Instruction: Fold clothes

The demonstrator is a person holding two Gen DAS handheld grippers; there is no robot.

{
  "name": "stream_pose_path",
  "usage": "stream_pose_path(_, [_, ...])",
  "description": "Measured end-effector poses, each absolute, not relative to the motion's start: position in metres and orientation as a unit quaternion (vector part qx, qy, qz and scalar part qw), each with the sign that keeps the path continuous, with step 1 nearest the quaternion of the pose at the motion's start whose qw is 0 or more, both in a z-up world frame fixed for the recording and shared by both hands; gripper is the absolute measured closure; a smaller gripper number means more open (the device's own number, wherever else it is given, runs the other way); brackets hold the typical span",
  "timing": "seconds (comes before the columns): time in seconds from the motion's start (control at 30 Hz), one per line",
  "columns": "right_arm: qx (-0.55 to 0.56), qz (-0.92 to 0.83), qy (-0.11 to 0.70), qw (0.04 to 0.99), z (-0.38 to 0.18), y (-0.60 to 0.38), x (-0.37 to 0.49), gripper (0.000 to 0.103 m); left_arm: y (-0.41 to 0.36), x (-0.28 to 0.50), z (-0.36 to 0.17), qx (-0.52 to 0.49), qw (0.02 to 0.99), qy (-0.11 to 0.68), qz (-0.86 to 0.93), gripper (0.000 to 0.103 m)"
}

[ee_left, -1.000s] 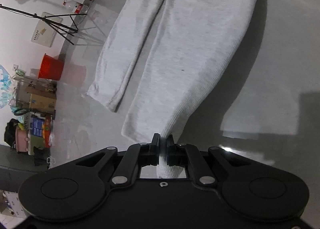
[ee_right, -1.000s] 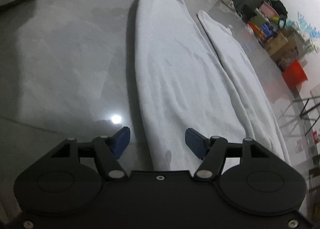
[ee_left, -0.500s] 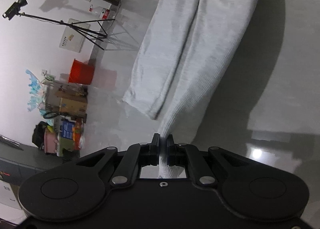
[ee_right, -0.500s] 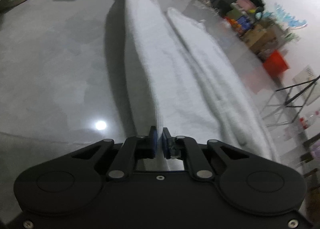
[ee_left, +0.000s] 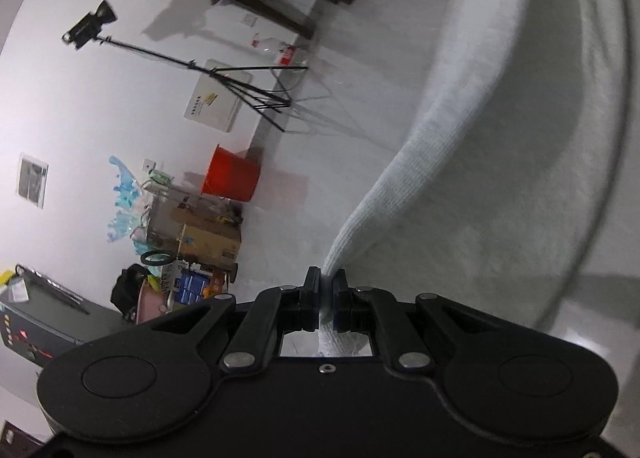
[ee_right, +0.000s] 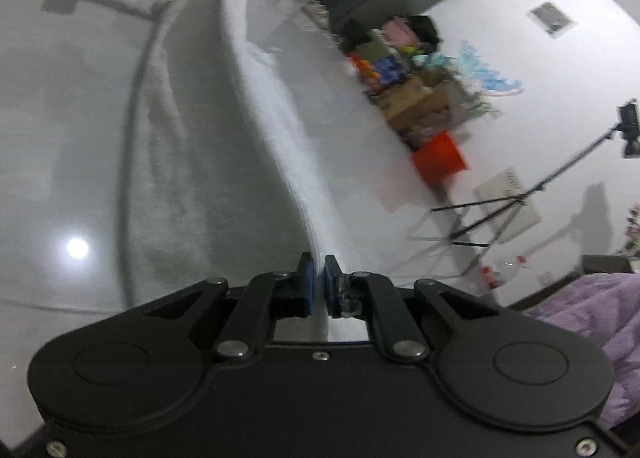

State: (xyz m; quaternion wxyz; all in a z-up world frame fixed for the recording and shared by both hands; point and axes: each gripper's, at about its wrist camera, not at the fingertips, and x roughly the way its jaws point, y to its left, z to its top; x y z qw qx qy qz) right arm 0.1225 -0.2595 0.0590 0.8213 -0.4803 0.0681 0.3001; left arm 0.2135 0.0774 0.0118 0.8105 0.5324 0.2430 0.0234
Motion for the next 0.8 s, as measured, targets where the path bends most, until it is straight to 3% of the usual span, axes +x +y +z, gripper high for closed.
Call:
stream_pose_path(0.17, [-0.472,0.258,0.058,0.841,0.080,-0.249,0.202,0.095,0.083,0.283,0.016,0.506,0.816,0.279,0.037,0.097])
stream_pose_path(0.27, [-0.473,0.246,0.078,0.842,0.078,-0.233,0.261,0.095,0.096,0.337,-0.013,0.434,0.806,0.401,0.038,0.091])
stream_pose_path(0.3, [-0.476,0.245,0.100,0.839,0.071,-0.223,0.287,0.094,0.096,0.349,-0.030,0.427,0.789,0.439,0.047,0.084])
stream_pose_path(0.37, [-0.491,0.246,0.156,0.821,0.051,-0.204,0.325,0.085,0.093,0.368,-0.067,0.424,0.747,0.507,0.069,0.053])
stream_pose_path(0.43, [-0.512,0.233,0.194,0.804,0.029,-0.185,0.353,0.056,0.089,0.367,-0.085,0.431,0.736,0.516,0.080,0.028])
stream_pose_path(0.47, [-0.529,0.214,0.216,0.792,0.012,-0.173,0.364,0.053,0.089,0.362,-0.089,0.430,0.742,0.507,0.090,0.023])
stream_pose_path(0.6, [-0.516,0.189,0.203,0.811,0.007,-0.169,0.355,0.032,0.108,0.342,-0.071,0.372,0.787,0.472,0.139,0.017])
stream_pose_path(0.8, [-0.480,0.201,0.176,0.836,0.032,-0.214,0.299,0.029,0.120,0.304,-0.043,0.212,0.848,0.460,0.158,0.015])
